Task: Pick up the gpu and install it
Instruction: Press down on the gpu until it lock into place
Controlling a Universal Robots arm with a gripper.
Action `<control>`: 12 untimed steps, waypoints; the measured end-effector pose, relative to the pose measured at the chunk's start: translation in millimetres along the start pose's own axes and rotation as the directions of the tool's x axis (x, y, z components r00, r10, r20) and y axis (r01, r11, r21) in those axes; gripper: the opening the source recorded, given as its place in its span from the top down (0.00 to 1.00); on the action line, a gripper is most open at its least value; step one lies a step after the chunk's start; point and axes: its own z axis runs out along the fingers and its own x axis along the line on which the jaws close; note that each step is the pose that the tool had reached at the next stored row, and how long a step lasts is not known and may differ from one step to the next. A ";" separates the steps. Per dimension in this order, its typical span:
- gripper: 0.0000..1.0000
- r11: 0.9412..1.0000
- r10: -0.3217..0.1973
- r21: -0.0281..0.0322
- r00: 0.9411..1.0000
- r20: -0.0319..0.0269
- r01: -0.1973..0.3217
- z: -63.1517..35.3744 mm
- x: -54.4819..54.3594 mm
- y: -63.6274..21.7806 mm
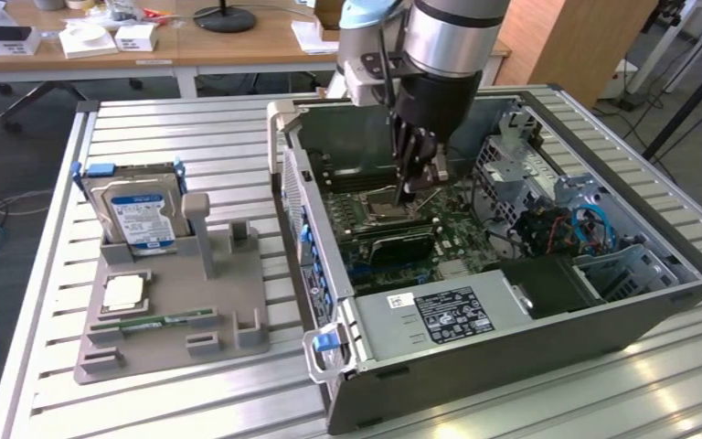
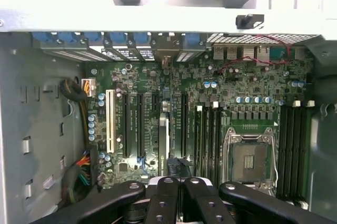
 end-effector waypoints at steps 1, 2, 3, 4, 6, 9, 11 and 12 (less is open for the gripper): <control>0.90 1.000 0.000 0.000 1.000 0.000 0.000 -2.1 0.0 0.0; 0.90 1.000 0.000 0.000 1.000 0.000 0.000 -4.0 -0.1 0.0; 0.90 1.000 0.000 0.000 1.000 0.000 0.000 -5.8 -0.1 -0.1; 0.90 1.000 0.000 0.000 1.000 0.000 0.000 -7.6 -0.2 -0.1; 0.90 1.000 0.000 0.000 1.000 0.000 0.000 -11.4 -0.2 -0.1; 0.90 1.000 0.000 0.000 1.000 0.000 0.000 -16.4 -0.3 -0.2; 0.90 1.000 0.000 0.000 1.000 0.000 0.000 -19.4 -0.4 -0.2; 0.90 1.000 0.000 0.000 1.000 0.000 0.000 -20.7 -0.4 -0.2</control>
